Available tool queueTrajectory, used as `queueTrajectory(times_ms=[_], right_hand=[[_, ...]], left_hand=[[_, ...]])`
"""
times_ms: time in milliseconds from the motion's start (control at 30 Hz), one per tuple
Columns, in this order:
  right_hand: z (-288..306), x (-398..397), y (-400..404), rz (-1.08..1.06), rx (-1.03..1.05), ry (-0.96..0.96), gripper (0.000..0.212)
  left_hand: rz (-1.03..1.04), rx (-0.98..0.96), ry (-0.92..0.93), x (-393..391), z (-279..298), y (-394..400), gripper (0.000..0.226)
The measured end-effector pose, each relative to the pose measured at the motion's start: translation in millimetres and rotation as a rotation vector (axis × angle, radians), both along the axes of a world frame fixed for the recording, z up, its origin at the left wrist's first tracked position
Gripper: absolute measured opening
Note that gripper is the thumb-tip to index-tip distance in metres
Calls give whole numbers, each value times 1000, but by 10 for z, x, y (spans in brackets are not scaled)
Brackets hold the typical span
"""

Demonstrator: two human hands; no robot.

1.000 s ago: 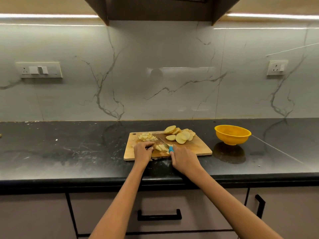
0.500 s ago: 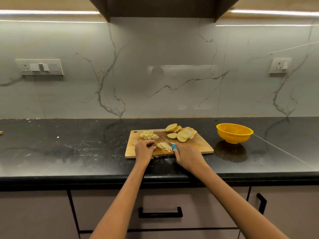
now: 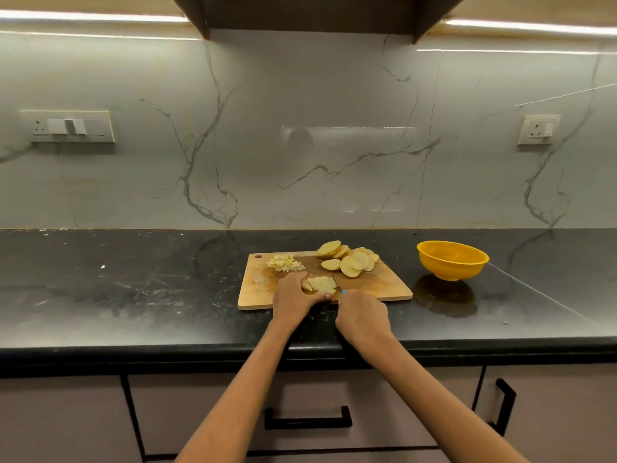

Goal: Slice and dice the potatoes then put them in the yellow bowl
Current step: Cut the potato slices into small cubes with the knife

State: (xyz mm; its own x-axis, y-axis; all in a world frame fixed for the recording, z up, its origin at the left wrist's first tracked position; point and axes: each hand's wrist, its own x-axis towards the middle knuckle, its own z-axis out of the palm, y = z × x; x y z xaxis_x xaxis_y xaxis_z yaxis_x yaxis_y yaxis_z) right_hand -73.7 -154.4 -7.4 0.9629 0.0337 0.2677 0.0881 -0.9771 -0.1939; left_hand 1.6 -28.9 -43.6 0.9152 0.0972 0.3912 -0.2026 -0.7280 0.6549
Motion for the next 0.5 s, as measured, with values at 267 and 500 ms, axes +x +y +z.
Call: queueTrajectory(times_ms=[267, 500], right_hand=[[117, 162, 303, 67, -14, 29, 26], [119, 114, 186, -20, 17, 10, 21]], left_hand=[[38, 13, -56, 188, 93, 134, 44], [35, -5, -107, 259, 97, 282, 40]])
